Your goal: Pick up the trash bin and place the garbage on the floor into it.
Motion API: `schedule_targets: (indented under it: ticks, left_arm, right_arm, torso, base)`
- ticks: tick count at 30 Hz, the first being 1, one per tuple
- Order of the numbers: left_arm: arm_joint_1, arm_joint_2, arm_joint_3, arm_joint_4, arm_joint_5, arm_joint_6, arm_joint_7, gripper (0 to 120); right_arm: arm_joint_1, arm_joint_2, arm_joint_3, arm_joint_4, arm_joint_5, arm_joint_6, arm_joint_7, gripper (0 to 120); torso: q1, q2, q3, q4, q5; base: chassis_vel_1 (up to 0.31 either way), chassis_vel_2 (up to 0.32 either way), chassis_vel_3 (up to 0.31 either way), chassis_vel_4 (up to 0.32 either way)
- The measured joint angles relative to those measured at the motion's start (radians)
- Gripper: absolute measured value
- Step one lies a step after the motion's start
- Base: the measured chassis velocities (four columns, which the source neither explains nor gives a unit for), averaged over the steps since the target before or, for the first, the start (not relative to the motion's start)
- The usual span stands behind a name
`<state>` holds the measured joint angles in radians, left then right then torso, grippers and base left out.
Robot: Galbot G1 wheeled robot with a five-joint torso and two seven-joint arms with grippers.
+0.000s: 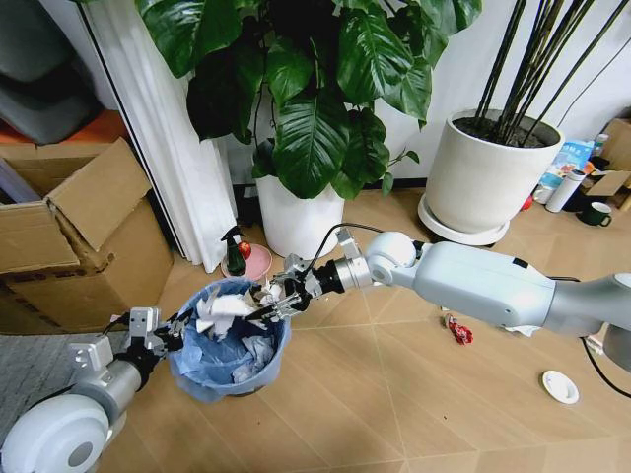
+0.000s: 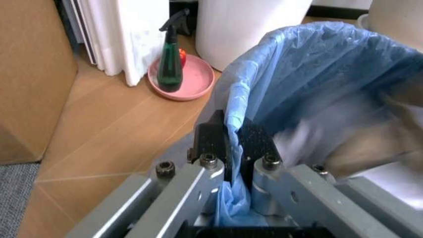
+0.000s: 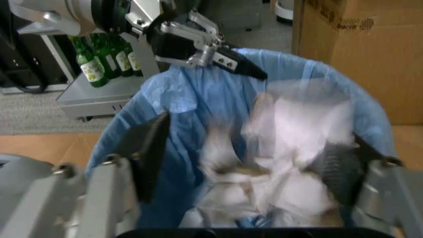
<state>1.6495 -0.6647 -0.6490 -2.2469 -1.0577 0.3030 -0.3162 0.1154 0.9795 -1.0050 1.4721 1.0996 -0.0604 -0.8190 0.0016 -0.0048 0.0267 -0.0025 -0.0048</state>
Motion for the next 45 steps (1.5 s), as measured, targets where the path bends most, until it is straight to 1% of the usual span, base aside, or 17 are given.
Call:
schedule_targets:
  ticks: [8,12,15,17,20,21,24,25,28,30,35,37,39,40,43,44,45]
  left_arm:
    - [0.004,-0.001,-0.001,-0.002,0.002,0.001,0.000,0]
    - [0.006,-0.004,-0.006,0.002,0.006,0.001,0.000,0]
    - [0.007,-0.013,-0.010,0.014,0.013,-0.001,0.001,0]
    - [0.007,-0.015,-0.011,0.016,0.015,-0.001,0.001,0]
    - [0.021,-0.026,-0.025,0.020,0.028,-0.004,0.004,0]
    - [0.021,-0.026,-0.025,0.020,0.028,-0.004,0.004,0]
    - [0.023,-0.038,-0.039,0.026,0.032,-0.006,0.005,0]
    - [0.023,-0.038,-0.039,0.026,0.032,-0.006,0.005,0]
    - [0.030,-0.050,-0.061,0.033,0.037,-0.009,0.005,0]
    - [0.042,-0.063,-0.075,0.029,0.043,-0.012,0.005,0]
    - [0.030,-0.090,-0.081,0.050,0.054,-0.018,0.004,0]
    - [0.029,-0.091,-0.080,0.055,0.055,-0.018,0.005,0]
    - [0.032,-0.095,-0.083,0.062,0.062,-0.020,0.008,0]
    - [0.032,-0.095,-0.083,0.062,0.062,-0.020,0.008,0]
    - [0.044,-0.106,-0.088,0.062,0.078,-0.026,0.015,0]
    - [0.057,-0.114,-0.090,0.055,0.090,-0.029,0.020,0]
    - [0.057,-0.114,-0.090,0.055,0.090,-0.029,0.020,0]
  right_arm:
    - [0.013,0.024,-0.005,-0.003,-0.013,0.019,0.011,98]
    - [0.005,0.021,0.017,-0.010,-0.014,0.022,0.036,100]
    - [-0.068,-0.005,0.080,-0.014,0.007,0.039,0.164,100]
    - [-0.086,-0.011,0.095,-0.014,0.010,0.042,0.192,100]
    - [-0.204,-0.048,0.201,-0.019,0.003,0.046,0.359,100]
    - [-0.204,-0.048,0.201,-0.019,0.003,0.046,0.359,100]
    - [-0.326,-0.090,0.325,-0.026,-0.043,0.061,0.463,100]
    - [-0.326,-0.090,0.325,-0.026,-0.043,0.061,0.463,100]
    - [-0.527,-0.148,0.510,-0.027,-0.108,0.095,0.529,100]
    - [-0.567,-0.154,0.557,-0.026,-0.123,0.106,0.538,100]
    - [-0.800,-0.183,0.840,0.006,-0.207,0.131,0.565,100]
    - [-0.843,-0.189,0.886,0.011,-0.222,0.135,0.566,100]
    - [-0.985,-0.196,1.035,0.030,-0.270,0.140,0.570,100]
    - [-0.985,-0.196,1.035,0.030,-0.270,0.140,0.570,100]
    - [-1.133,-0.188,1.200,0.062,-0.309,0.151,0.568,100]
    - [-1.232,-0.174,1.317,0.093,-0.347,0.158,0.563,100]
    - [-1.232,-0.174,1.317,0.093,-0.347,0.158,0.563,100]
  torso:
    - [0.000,0.000,0.000,0.0001,-0.0001]
    - [0.000,0.000,0.000,0.0001,-0.0001]
    - [0.000,0.000,0.000,0.0001,0.0000]
    - [0.000,0.000,0.000,0.0001,0.0000]
    - [0.000,0.000,0.000,-0.0001,0.0003]
    - [0.000,0.000,0.000,-0.0001,0.0003]
    - [0.000,0.000,0.000,0.0006,0.0003]
    - [0.000,0.000,0.000,0.0006,0.0003]
    - [0.000,0.000,0.000,-0.0012,0.0011]
    - [0.000,0.000,0.000,-0.0008,0.0009]
    - [0.000,0.000,0.000,0.0007,0.0003]
    - [0.000,0.000,0.000,0.0006,0.0000]
    - [0.000,0.000,0.000,-0.0001,0.0007]
    - [0.000,0.000,0.000,-0.0001,0.0007]
    - [0.000,0.000,0.000,-0.0005,0.0005]
    - [0.000,0.000,0.000,-0.0005,0.0004]
    - [0.000,0.000,0.000,-0.0005,0.0004]
  base:
    - [0.000,0.000,0.000,0.000]
    - [0.000,0.000,0.000,0.000]
    - [0.000,0.000,0.000,0.000]
    - [0.000,0.000,0.000,0.000]
    - [0.000,0.000,0.000,0.000]
    - [0.000,0.000,0.000,0.000]
    - [0.000,0.000,0.000,0.000]
    - [0.000,0.000,0.000,0.000]
    - [0.000,0.000,0.000,0.000]
    - [0.000,0.000,0.000,0.000]
    - [0.000,0.000,0.000,0.000]
    - [0.000,0.000,0.000,0.000]
    - [0.000,0.000,0.000,0.000]
    - [0.000,0.000,0.000,0.000]
    - [0.000,0.000,0.000,0.000]
    - [0.000,0.000,0.000,0.000]
    - [0.000,0.000,0.000,0.000]
